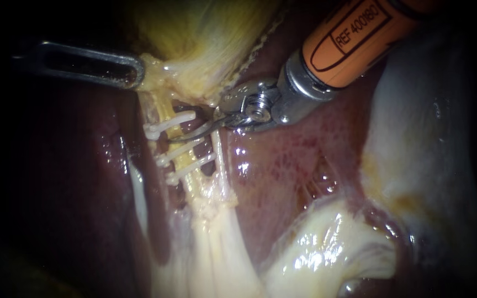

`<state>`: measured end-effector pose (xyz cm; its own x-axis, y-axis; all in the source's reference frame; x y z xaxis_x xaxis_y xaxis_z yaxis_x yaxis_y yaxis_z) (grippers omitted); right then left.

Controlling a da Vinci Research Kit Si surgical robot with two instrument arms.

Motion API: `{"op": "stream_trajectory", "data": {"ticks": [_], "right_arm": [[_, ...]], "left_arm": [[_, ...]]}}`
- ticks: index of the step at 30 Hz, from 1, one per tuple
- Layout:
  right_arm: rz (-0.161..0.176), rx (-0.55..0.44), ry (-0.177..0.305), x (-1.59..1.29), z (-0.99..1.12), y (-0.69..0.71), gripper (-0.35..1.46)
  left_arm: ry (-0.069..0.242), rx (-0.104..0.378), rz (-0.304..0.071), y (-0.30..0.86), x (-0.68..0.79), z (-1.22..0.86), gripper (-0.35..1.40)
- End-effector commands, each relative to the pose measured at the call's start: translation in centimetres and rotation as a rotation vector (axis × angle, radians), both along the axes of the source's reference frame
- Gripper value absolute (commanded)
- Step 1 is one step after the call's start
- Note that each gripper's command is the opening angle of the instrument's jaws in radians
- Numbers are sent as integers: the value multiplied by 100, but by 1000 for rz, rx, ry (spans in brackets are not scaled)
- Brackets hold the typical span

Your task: Go to the cutting position left tube

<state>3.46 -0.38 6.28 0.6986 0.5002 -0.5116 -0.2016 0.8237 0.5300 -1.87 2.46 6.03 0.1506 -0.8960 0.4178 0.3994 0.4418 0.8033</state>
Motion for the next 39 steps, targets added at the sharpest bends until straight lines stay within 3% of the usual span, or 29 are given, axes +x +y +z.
{"op": "stream_trajectory", "data": {"ticks": [1, 5, 12, 25, 28, 39], "right_arm": [[0, 0, 0, -1, -1, 0, 60], [-18, 19, 7, -6, -3, 1, 58], [-46, 195, 247, -9, -1, 3, 61], [-137, 300, 521, -15, 5, 3, 56], [-163, 313, 563, -12, 2, 1, 48], [-168, 322, 621, 11, -8, -12, 46]], "left_arm": [[0, 1, -1, 0, 0, 1, -35], [0, 0, -1, 0, 0, 1, -35], [0, 1, -1, 0, 0, 1, -35], [0, 1, -1, 0, 0, 0, -35], [0, 1, -1, -1, 0, 0, -35], [0, 1, -1, -1, 0, 0, -35]]}}
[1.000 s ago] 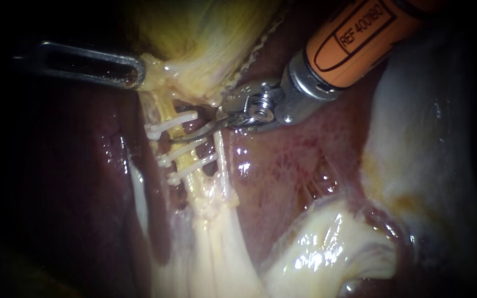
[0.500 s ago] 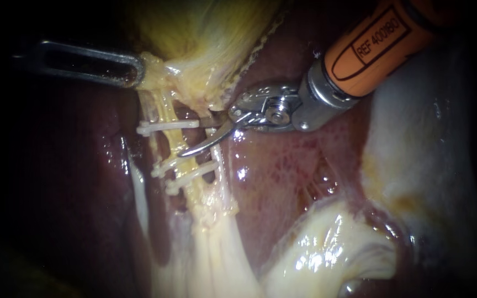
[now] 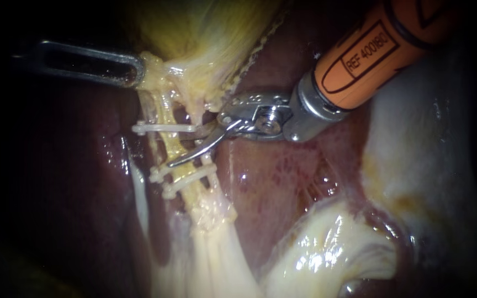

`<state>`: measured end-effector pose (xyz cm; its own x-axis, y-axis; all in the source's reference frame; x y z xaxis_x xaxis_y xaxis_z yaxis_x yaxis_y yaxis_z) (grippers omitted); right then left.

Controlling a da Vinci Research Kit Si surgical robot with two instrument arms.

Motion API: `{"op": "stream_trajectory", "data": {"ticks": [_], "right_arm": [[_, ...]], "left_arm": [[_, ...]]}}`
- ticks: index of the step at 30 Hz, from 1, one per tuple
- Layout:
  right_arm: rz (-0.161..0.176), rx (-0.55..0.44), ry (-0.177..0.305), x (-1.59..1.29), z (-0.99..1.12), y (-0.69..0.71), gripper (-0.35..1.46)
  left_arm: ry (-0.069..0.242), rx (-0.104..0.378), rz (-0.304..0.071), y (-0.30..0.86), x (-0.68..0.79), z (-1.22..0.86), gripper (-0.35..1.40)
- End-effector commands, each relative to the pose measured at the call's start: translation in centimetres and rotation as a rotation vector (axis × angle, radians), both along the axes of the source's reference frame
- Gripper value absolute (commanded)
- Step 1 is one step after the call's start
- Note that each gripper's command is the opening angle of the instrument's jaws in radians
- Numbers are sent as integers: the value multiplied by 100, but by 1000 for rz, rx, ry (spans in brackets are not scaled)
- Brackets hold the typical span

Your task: Go to the cutting position left tube

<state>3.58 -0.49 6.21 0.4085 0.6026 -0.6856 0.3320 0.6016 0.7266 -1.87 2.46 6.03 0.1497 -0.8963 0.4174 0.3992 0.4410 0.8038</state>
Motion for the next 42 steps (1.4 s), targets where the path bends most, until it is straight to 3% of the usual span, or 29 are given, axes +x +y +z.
{"op": "stream_trajectory", "data": {"ticks": [1, 8, 15, 18, 23, 28, 34, 42], "right_arm": [[3, 3, 5, 2, 0, -2, 46], [17, 47, 13, 21, -4, -15, 55], [58, 71, -5, 42, 0, -23, 100], [78, 91, -4, 44, 0, -23, 110], [95, 138, 17, 42, -8, -21, 112], [123, 223, 60, 38, -31, -19, 112], [119, 290, 107, 35, -55, -12, 107], [116, 298, 108, 31, -55, -11, 105]], "left_arm": [[1, 0, 0, 0, 0, 0, -35], [0, 5, -3, 0, 0, 0, -35], [0, 5, -3, 0, -1, 0, -35], [0, 5, -3, 0, -1, 0, -35], [0, 5, -3, 0, -1, 0, -35], [0, 5, -2, 0, 0, 0, -35], [0, 5, -2, 1, 0, 1, -35], [0, 5, -2, 1, 0, 1, -35]]}}
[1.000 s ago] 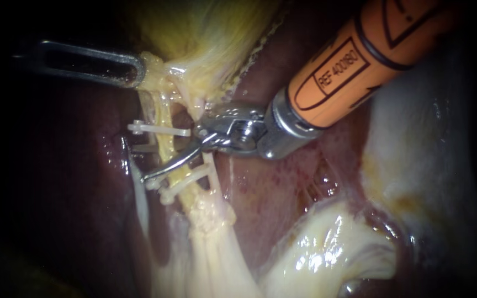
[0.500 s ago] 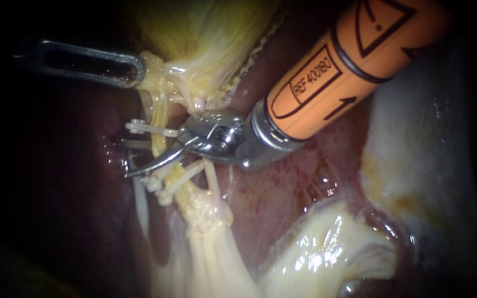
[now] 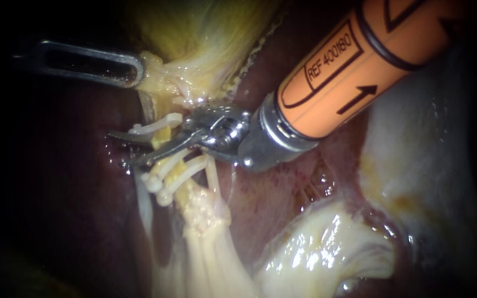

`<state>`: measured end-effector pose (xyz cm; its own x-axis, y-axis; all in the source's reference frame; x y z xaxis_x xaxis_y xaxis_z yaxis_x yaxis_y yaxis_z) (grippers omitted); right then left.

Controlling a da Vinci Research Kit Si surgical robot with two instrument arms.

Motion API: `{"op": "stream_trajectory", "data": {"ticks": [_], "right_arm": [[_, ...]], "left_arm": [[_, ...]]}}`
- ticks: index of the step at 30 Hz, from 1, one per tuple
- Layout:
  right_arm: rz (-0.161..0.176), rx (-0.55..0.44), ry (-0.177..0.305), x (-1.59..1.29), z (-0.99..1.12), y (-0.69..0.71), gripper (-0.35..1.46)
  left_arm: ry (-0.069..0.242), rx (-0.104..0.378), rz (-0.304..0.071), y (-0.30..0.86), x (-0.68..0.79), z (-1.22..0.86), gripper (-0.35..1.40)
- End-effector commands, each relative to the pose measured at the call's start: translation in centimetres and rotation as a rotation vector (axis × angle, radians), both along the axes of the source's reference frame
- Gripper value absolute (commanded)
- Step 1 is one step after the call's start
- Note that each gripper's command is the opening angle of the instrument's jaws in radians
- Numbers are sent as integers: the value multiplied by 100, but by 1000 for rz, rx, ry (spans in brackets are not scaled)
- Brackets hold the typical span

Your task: Go to the cutting position left tube

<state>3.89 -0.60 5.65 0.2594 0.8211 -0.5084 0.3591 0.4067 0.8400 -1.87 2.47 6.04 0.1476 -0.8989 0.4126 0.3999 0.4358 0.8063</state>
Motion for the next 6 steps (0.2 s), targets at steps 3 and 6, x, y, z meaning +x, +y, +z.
{"op": "stream_trajectory", "data": {"ticks": [3, 6], "right_arm": [[-1, 0, -1, 0, 1, 0, 105], [-1, -1, -1, 0, 2, -1, 105]], "left_arm": [[0, 0, 0, 0, 0, 0, -35], [0, 0, 0, 0, 0, 0, -35]]}}
